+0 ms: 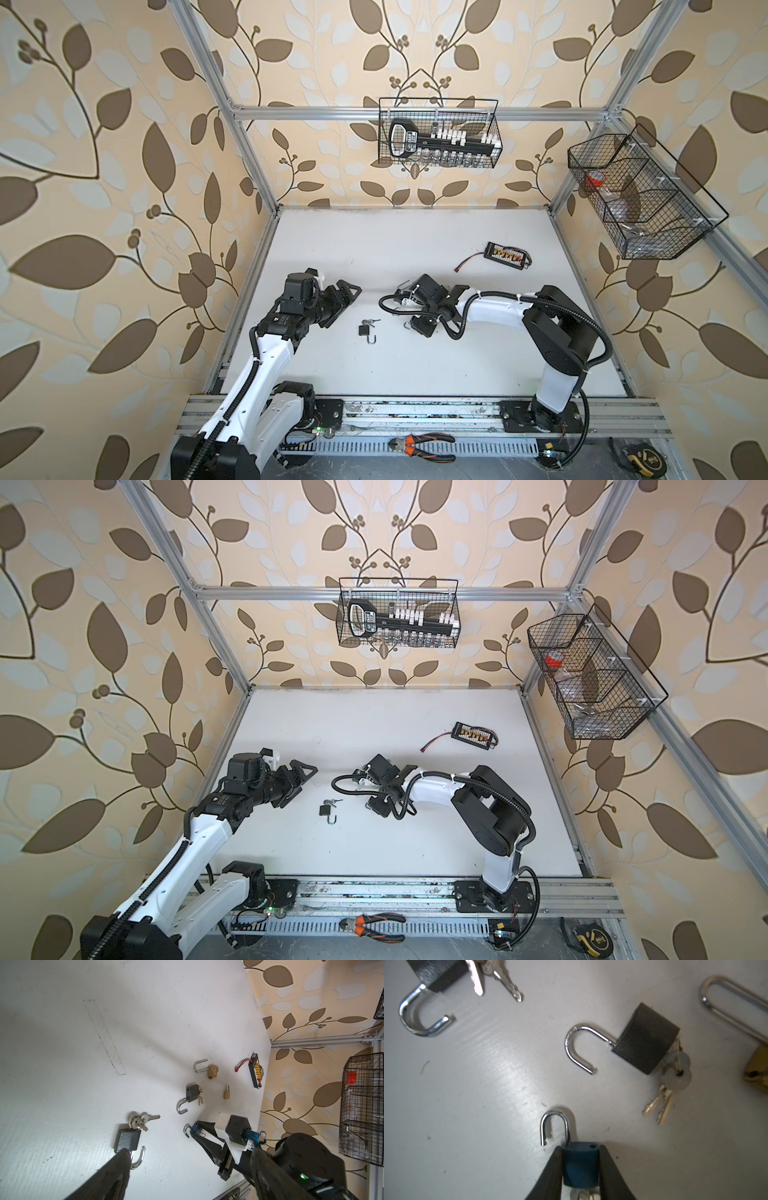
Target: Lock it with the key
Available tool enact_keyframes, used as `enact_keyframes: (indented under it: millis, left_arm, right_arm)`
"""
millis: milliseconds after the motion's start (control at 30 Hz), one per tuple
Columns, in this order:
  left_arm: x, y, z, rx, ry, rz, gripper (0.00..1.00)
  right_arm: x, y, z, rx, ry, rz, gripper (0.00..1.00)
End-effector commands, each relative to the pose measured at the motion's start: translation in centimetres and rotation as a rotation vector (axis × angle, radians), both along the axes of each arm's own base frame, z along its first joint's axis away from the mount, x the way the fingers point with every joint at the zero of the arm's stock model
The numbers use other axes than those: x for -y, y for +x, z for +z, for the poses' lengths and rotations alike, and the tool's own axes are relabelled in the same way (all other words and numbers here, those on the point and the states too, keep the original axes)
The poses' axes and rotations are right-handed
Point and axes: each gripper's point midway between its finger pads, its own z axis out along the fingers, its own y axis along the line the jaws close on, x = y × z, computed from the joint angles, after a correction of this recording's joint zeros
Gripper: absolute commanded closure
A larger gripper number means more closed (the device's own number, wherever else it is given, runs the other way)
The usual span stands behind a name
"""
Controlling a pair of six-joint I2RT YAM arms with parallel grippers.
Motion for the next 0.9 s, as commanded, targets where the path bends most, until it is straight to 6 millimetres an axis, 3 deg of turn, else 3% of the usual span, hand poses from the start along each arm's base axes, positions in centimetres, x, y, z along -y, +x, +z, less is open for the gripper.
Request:
enact_keyframes:
  millis: [0, 67, 167, 267, 467, 633, 867]
  left_arm:
    - [0.4, 0.2, 0.6, 0.028, -0.015, -0.028, 0.10]
    - [0.7, 0.3, 1.1, 0.044, -0.022, -0.049, 0.11]
    - [1.5, 0.6, 2.2, 0.090, -0.051, -0.095, 0.11]
    - [2.7, 0.7, 3.8, 0.161, -0.099, -0.163, 0.11]
    - [7.6, -0.3, 7.6, 0.324, -0.130, -0.360, 0.15]
    - [12.4, -1.5, 8.4, 0.375, -0.138, -0.507, 0.23]
    - [14.5, -1.6, 7.7, 0.367, -0.139, -0.538, 0.37]
  right_arm:
    - [1.4, -1.2, -0.3, -0.025, -0.034, -0.024, 0.77]
    - [1.1, -0.9, 0.9, 0.002, 0.009, -0.044, 0.82]
    - [0.4, -0.3, 4.3, 0.052, 0.141, -0.087, 0.93]
    - [0.3, 0.2, 7.5, 0.091, 0.283, -0.132, 0.96]
    - [0.5, -0.3, 12.9, 0.088, 0.535, -0.158, 1.00]
    - [-0.4, -1.2, 14.9, 0.058, 0.625, -0.119, 1.00]
    - [-0.6, -1.8, 15.5, 0.045, 0.652, -0.100, 1.00]
